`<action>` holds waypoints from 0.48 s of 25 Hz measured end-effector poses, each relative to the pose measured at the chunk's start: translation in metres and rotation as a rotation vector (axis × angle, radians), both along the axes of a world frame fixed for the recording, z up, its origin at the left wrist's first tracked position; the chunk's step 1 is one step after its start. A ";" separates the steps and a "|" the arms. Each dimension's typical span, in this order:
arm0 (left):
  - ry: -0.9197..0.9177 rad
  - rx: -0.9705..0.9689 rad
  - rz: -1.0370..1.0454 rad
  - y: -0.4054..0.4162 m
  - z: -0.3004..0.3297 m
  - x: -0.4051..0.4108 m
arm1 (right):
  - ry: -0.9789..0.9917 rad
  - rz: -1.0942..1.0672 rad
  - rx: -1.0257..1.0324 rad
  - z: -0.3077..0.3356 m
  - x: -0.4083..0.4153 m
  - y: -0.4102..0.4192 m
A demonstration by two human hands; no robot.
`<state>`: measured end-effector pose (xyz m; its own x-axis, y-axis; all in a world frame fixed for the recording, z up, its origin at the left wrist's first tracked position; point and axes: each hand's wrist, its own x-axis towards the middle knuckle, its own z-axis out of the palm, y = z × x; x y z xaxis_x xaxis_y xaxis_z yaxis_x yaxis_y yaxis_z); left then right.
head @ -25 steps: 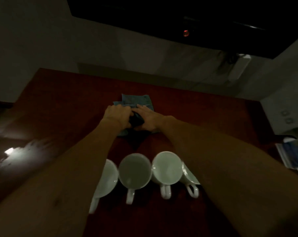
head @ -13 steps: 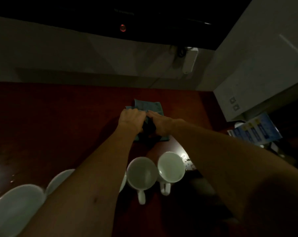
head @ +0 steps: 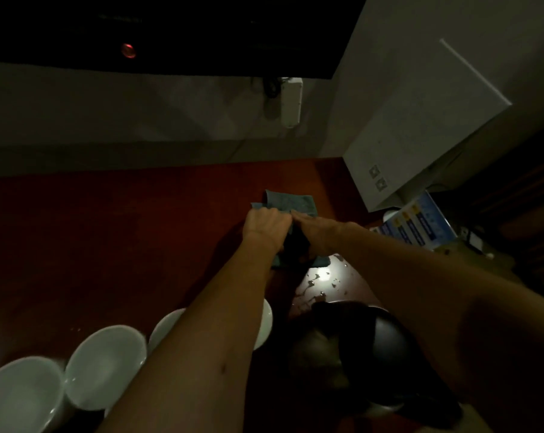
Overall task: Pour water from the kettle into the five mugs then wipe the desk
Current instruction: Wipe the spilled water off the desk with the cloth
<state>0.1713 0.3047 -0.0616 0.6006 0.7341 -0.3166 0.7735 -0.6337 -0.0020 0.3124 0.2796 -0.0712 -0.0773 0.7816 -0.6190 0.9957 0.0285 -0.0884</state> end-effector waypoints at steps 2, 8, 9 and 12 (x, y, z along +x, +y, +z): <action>-0.007 0.006 -0.032 -0.009 0.000 0.020 | 0.013 -0.025 0.016 0.001 0.022 -0.012; -0.009 -0.020 -0.099 -0.030 0.001 0.055 | 0.117 -0.135 0.076 -0.011 0.068 -0.054; -0.007 -0.019 -0.093 -0.032 0.001 0.054 | 0.121 -0.135 0.081 -0.011 0.067 -0.056; 0.000 -0.029 -0.083 -0.039 0.004 0.043 | 0.088 -0.043 0.096 -0.010 0.055 -0.061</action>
<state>0.2143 0.2658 -0.0580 0.6593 0.6722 -0.3369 0.7180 -0.6958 0.0169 0.3674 0.2183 -0.0808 -0.0927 0.8406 -0.5337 0.9848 -0.0018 -0.1739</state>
